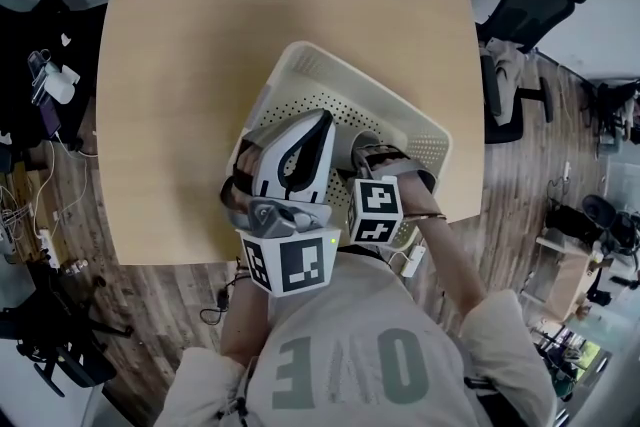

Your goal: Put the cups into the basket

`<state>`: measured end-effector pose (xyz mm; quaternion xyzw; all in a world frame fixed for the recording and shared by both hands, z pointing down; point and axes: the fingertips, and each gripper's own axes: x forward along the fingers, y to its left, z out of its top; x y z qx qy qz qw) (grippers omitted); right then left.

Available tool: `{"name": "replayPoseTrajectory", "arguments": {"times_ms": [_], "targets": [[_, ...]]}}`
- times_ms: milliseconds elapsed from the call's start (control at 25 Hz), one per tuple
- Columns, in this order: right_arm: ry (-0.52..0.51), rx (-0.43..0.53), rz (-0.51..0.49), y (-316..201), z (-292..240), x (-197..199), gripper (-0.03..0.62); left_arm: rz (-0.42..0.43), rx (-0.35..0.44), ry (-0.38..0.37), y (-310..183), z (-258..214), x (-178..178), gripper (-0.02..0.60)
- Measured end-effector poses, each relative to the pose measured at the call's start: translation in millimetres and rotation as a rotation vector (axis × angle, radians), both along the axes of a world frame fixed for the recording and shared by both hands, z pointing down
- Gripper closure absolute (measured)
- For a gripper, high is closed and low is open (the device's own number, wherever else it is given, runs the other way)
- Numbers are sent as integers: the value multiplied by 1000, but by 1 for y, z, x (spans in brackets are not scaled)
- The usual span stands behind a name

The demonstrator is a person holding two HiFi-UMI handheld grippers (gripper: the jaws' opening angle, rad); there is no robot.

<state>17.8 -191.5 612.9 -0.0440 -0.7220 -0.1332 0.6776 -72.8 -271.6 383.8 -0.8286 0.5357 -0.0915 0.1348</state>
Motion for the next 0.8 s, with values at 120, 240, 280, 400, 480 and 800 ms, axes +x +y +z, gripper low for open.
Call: {"name": "replayPoseTrajectory", "arguments": {"times_ms": [120, 240, 280, 400, 480, 800], "targets": [[-20, 34, 33, -4, -5, -4, 485, 5, -2, 0, 0, 0, 0, 572], [-37, 77, 36, -9, -13, -8, 477, 2, -4, 5, -1, 1, -1, 572], [-44, 81, 40, -9, -14, -9, 477, 1, -4, 6, -1, 1, -1, 572], [-59, 90, 48, -8, -20, -12, 473, 3, -5, 3, 0, 1, -1, 572], [-65, 95, 50, -7, -24, -11, 473, 3, -3, -4, 0, 1, 0, 572], [-110, 126, 65, -7, -45, -13, 473, -6, 4, -49, 2, 3, 2, 572]]}}
